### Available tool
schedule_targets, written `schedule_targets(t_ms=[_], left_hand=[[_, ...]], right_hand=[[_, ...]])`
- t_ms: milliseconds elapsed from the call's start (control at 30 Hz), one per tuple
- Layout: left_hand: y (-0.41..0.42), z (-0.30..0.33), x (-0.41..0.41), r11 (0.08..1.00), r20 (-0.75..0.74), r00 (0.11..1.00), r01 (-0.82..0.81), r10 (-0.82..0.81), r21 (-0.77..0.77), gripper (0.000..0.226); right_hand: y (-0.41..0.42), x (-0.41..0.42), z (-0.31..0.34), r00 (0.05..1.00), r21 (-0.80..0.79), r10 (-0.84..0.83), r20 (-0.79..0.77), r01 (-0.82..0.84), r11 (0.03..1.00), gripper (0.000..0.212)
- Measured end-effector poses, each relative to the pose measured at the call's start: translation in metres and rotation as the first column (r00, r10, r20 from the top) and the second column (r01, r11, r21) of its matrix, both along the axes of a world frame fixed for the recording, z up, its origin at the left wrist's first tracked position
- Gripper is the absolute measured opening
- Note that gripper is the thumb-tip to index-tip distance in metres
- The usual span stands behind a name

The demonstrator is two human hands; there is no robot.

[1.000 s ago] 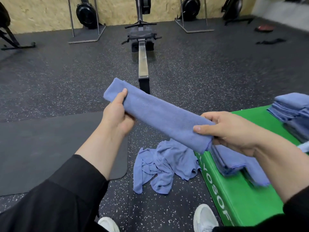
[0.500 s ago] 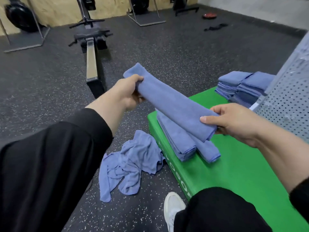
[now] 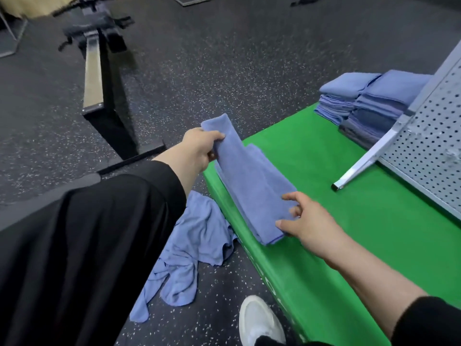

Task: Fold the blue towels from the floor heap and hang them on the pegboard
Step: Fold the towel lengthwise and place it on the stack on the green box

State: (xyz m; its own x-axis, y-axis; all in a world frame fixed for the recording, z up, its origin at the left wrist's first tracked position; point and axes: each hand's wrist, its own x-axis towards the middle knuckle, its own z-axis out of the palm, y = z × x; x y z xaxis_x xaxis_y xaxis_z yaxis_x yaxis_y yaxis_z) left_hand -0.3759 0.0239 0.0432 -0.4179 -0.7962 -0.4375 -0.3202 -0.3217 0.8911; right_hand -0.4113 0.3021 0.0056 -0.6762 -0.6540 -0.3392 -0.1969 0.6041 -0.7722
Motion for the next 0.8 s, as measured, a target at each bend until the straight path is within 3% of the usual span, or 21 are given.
schedule_targets(t_ms=[100, 167, 233, 400, 433, 500, 633, 733, 800], left_hand=[[-0.013, -0.02, -0.011, 0.998, 0.179, 0.984, 0.025, -0.014, -0.061, 0.022], [-0.013, -0.027, -0.01, 0.947, 0.442, 0.89, 0.232, -0.114, -0.223, 0.032], [-0.005, -0.043, -0.003, 0.835, 0.58, 0.802, 0.411, -0.141, -0.366, 0.047], [0.061, -0.098, 0.044, 0.471, 0.581, 0.808, 0.553, -0.102, -0.687, 0.038], [0.074, -0.109, 0.053, 0.43, 0.581, 0.805, 0.569, -0.118, -0.701, 0.038], [0.094, -0.124, 0.063, 0.431, 0.6, 0.781, 0.608, -0.173, -0.667, 0.046], [0.106, -0.133, 0.057, 0.426, 0.712, 0.652, 0.74, -0.26, -0.521, 0.059], [0.103, -0.125, 0.048, 0.361, 0.77, 0.574, 0.806, -0.28, -0.469, 0.057], [0.1, -0.121, 0.045, 0.345, 0.772, 0.568, 0.812, -0.287, -0.47, 0.053]], right_hand=[[-0.013, -0.006, -0.019, 0.993, 0.092, 0.057, -0.107, -0.047, 0.995, 0.058], [-0.018, -0.01, -0.034, 0.96, 0.225, 0.15, -0.238, -0.096, 0.97, 0.065], [-0.019, -0.012, -0.048, 0.914, 0.322, 0.228, -0.335, -0.116, 0.939, 0.069], [-0.02, -0.012, -0.063, 0.789, 0.315, 0.339, -0.513, -0.195, 0.929, 0.052], [-0.02, -0.011, -0.065, 0.769, 0.315, 0.364, -0.526, -0.221, 0.923, 0.047], [-0.021, -0.01, -0.07, 0.742, 0.326, 0.405, -0.535, -0.26, 0.909, 0.041], [-0.024, -0.011, -0.071, 0.714, 0.281, 0.397, -0.577, -0.283, 0.917, 0.032], [-0.03, -0.012, -0.07, 0.677, 0.275, 0.417, -0.606, -0.314, 0.909, 0.033], [-0.035, -0.013, -0.07, 0.668, 0.32, 0.466, -0.58, -0.34, 0.885, 0.037]])
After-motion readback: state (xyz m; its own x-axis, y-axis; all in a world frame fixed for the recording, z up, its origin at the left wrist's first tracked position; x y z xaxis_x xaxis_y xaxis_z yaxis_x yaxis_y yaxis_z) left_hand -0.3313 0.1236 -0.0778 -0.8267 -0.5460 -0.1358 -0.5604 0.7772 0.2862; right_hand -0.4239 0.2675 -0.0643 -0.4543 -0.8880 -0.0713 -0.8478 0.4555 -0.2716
